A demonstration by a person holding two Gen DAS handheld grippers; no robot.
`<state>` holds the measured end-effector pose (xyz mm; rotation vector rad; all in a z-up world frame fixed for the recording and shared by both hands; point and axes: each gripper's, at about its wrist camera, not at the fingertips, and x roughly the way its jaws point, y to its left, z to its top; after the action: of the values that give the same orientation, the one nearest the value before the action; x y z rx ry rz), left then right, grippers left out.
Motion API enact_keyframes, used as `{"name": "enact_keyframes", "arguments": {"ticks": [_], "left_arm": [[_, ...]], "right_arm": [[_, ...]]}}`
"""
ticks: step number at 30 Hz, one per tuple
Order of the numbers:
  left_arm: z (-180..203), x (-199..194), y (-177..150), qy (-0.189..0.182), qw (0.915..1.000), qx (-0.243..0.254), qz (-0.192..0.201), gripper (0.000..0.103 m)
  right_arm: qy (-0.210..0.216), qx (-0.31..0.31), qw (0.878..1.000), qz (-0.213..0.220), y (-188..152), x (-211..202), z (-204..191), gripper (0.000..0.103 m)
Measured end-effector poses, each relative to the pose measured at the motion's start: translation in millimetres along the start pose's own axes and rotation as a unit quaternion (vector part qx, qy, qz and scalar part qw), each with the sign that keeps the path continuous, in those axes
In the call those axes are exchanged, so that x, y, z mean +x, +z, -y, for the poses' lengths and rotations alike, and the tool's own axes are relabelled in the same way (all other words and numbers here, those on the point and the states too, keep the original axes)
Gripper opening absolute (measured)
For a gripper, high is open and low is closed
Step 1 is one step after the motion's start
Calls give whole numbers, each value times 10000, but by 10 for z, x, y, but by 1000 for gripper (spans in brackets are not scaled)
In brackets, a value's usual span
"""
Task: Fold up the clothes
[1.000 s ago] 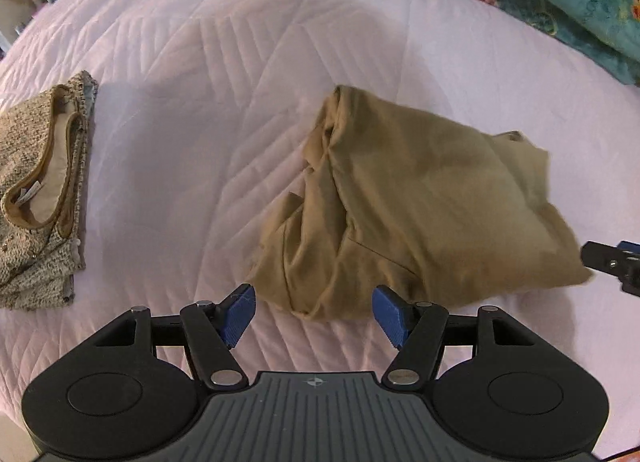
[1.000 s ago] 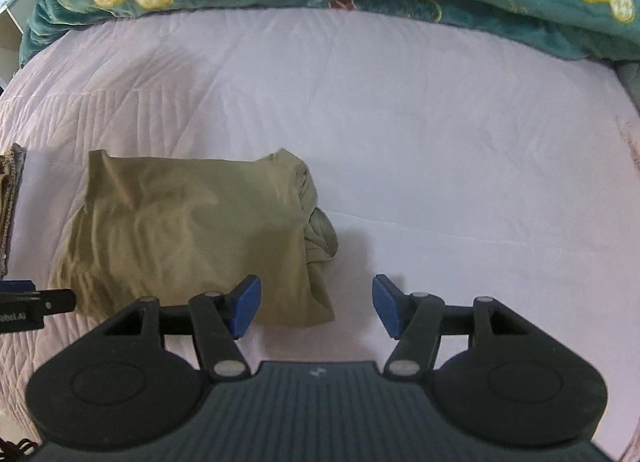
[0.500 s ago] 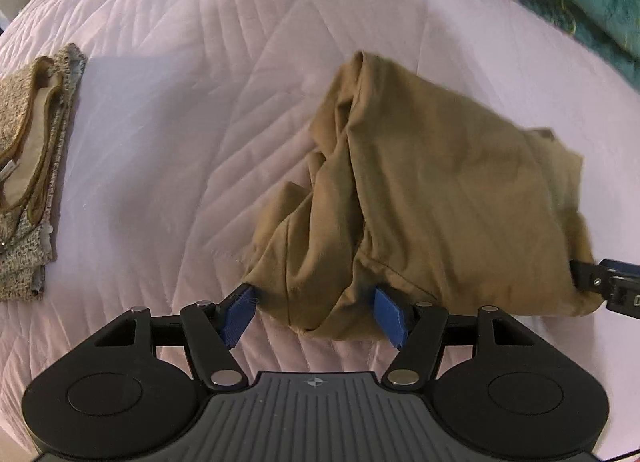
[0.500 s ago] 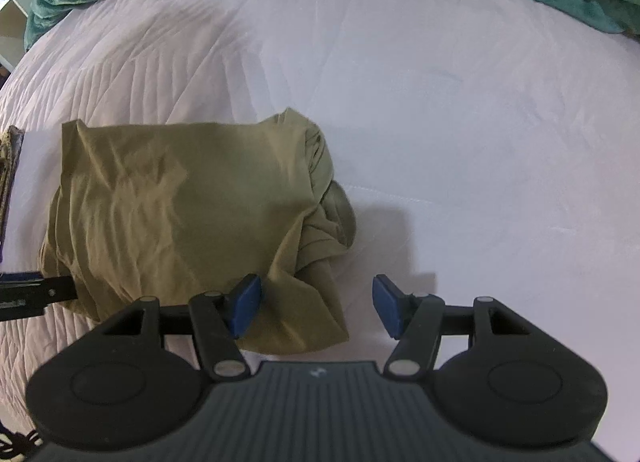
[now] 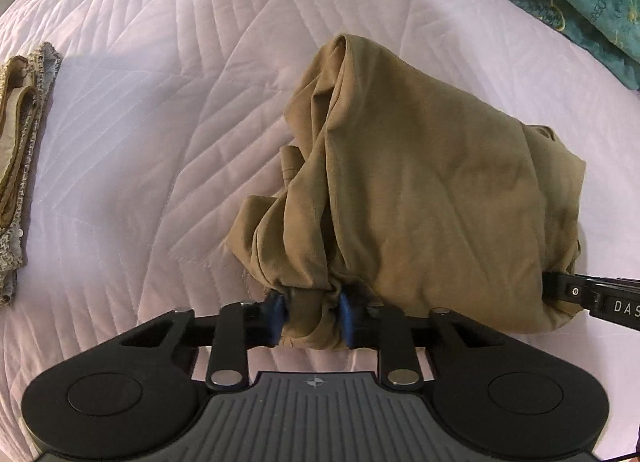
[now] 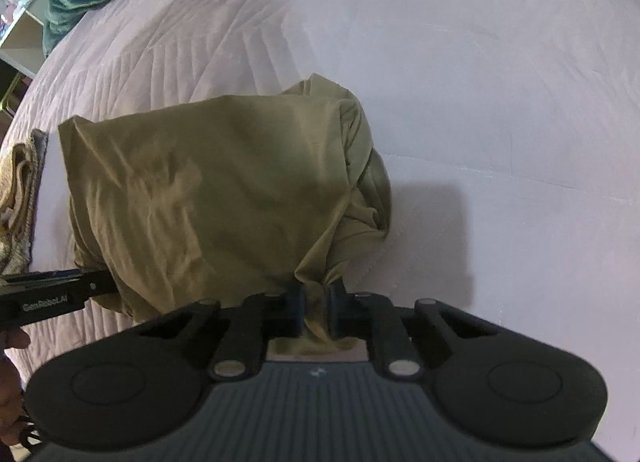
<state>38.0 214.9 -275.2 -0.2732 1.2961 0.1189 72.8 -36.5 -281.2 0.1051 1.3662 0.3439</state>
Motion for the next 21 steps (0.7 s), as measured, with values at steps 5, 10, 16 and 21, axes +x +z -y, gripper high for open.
{"name": "enact_keyframes", "arguments": {"ticks": [5, 10, 16, 21], "left_arm": [[19, -40, 3, 11, 10000, 5, 60, 23], [69, -102, -10, 63, 9999, 34, 109, 22], [288, -179, -25, -36, 9997, 204, 142, 22], [602, -198, -131, -204, 9991, 382, 39, 22]], "right_arm": [[166, 48, 9998, 69, -11, -119, 70, 7], [256, -7, 9996, 154, 10, -262, 94, 6], [208, -15, 9994, 290, -44, -466, 201, 6], [126, 114, 9991, 381, -168, -641, 450, 6]]}}
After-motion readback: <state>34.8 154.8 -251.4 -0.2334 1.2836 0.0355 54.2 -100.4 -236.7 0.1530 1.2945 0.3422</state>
